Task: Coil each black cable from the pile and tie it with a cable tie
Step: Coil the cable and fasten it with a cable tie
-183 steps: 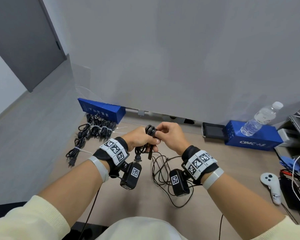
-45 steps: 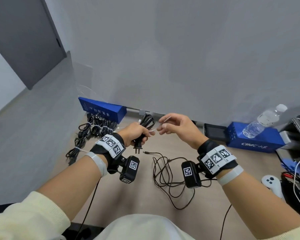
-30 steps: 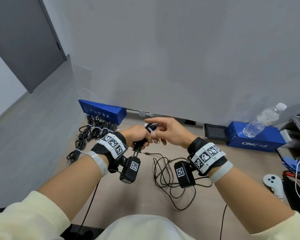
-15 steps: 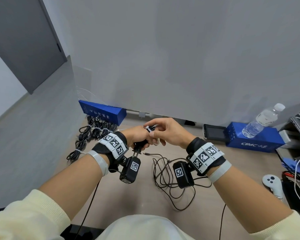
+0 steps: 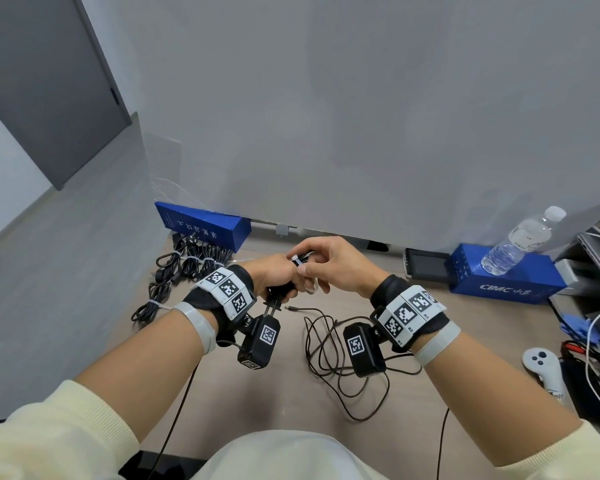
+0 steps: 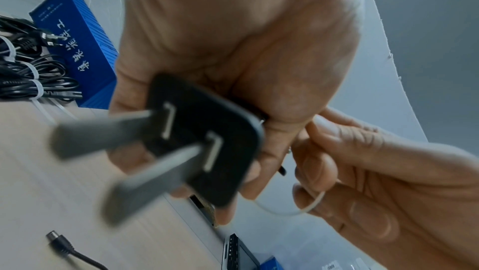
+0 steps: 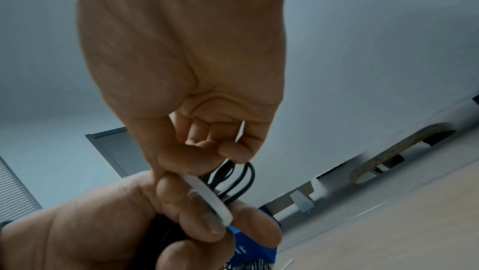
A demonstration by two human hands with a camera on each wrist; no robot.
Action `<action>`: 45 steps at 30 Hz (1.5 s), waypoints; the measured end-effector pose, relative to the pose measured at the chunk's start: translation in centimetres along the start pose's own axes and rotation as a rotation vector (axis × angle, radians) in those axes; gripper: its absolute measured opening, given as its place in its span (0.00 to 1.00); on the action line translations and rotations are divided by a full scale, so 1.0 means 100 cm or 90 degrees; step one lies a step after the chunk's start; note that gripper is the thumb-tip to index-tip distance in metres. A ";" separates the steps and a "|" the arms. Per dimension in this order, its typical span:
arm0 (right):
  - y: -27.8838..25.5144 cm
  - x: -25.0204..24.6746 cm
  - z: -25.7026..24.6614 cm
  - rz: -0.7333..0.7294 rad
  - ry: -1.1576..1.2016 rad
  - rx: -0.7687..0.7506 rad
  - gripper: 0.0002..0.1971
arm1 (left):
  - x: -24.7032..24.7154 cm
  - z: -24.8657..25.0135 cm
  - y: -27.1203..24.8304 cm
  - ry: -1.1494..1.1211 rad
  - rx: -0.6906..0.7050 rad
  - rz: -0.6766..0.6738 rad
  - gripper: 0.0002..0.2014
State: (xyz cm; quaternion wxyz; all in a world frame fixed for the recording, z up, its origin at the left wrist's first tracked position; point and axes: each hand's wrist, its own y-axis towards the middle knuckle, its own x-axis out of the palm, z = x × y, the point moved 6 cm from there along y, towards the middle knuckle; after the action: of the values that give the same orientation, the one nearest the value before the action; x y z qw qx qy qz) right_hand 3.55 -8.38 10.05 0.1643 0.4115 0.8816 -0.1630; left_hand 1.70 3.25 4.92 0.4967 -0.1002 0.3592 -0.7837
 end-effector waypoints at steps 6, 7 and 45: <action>-0.001 -0.002 -0.003 0.012 0.000 0.019 0.03 | 0.010 0.006 -0.003 0.001 0.027 -0.002 0.12; -0.001 -0.002 -0.004 0.013 0.004 0.019 0.03 | 0.010 0.006 -0.004 0.001 0.029 -0.001 0.12; 0.001 -0.014 0.029 0.097 0.083 0.111 0.03 | -0.024 0.006 -0.015 -0.166 0.143 0.110 0.03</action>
State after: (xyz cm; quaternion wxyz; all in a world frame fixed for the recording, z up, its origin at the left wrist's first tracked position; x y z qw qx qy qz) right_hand 4.92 -10.44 8.03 0.0826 0.4997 0.8390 -0.1988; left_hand 2.09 5.39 6.84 0.6126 -0.1134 0.2095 -0.7537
